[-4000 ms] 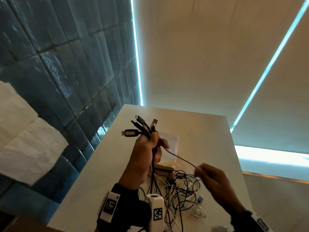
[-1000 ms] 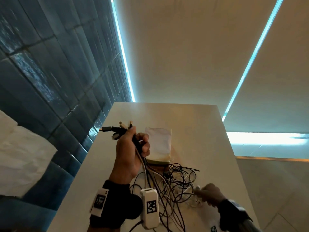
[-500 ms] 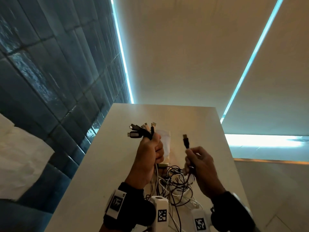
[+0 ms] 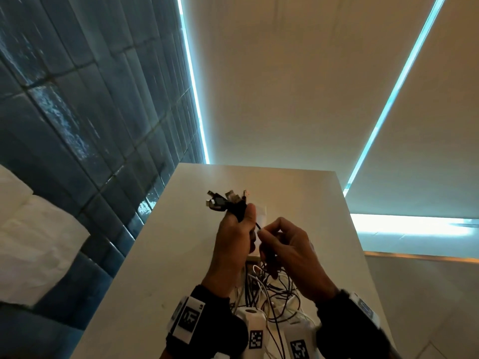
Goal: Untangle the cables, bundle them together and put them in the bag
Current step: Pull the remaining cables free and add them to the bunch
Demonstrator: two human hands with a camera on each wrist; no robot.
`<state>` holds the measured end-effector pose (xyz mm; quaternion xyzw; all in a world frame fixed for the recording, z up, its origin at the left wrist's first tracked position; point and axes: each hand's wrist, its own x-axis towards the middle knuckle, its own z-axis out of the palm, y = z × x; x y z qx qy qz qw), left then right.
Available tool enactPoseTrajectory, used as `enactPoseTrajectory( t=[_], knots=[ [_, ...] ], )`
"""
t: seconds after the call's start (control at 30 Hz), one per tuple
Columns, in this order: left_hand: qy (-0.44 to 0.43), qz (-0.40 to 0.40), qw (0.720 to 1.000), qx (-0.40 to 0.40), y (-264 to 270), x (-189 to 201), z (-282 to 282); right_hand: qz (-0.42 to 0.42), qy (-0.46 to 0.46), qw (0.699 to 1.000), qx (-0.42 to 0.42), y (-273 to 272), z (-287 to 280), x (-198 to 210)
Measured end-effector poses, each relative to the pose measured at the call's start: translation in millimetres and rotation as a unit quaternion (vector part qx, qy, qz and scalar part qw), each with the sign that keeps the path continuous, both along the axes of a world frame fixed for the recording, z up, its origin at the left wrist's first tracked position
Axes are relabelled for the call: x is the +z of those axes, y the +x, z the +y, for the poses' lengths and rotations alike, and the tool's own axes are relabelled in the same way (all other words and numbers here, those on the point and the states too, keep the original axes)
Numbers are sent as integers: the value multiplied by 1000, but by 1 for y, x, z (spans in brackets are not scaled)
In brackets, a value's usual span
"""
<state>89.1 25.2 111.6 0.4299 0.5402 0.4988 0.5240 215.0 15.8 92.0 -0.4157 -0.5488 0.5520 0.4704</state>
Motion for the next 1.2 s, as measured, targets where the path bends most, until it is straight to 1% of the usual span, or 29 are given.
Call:
enactPoseTrajectory(
  t=[0.07, 0.17, 0.23, 0.33, 0.4, 0.47, 0.57, 0.67, 0.8, 0.93, 1.0, 1.1, 1.2],
  knots=[
    [7, -20, 1000, 7, -4, 3, 1, 3, 0, 1000, 16, 1, -6, -3],
    [12, 33, 999, 1, -3, 3, 2, 4, 38, 999, 15, -2, -8, 0],
    [14, 45, 999, 4, -1, 5, 2, 6, 60, 998, 26, -4, -7, 0],
    [7, 12, 1000, 9, -5, 9, 1, -16, 70, 995, 66, -4, -6, -7],
    [1, -41, 999, -2, -8, 12, -1, -44, 70, 993, 82, -3, -4, -19],
    [7, -94, 996, -6, -11, 14, -2, -86, 80, 989, 90, -1, 1, -34],
    [3, -126, 992, 9, -22, 16, -1, -147, 80, 980, 105, 3, 10, -66],
    [2, -129, 992, 0, -28, 18, -5, -188, 83, 975, 80, 10, 18, -93],
    [2, -120, 993, -6, -32, 23, -12, -229, 96, 968, 43, 15, 25, -118],
    [13, -136, 990, -12, -43, 35, -15, -279, 96, 956, 14, 24, 28, -145],
    [14, -139, 990, -14, -45, 36, -15, -295, 94, 951, 14, 24, 28, -150],
    [25, -149, 989, -8, -44, 35, -15, -284, 90, 954, 15, 21, 28, -149],
    [49, -159, 986, 17, -47, 35, -13, -279, 74, 957, 18, 21, 29, -150]
  ],
)
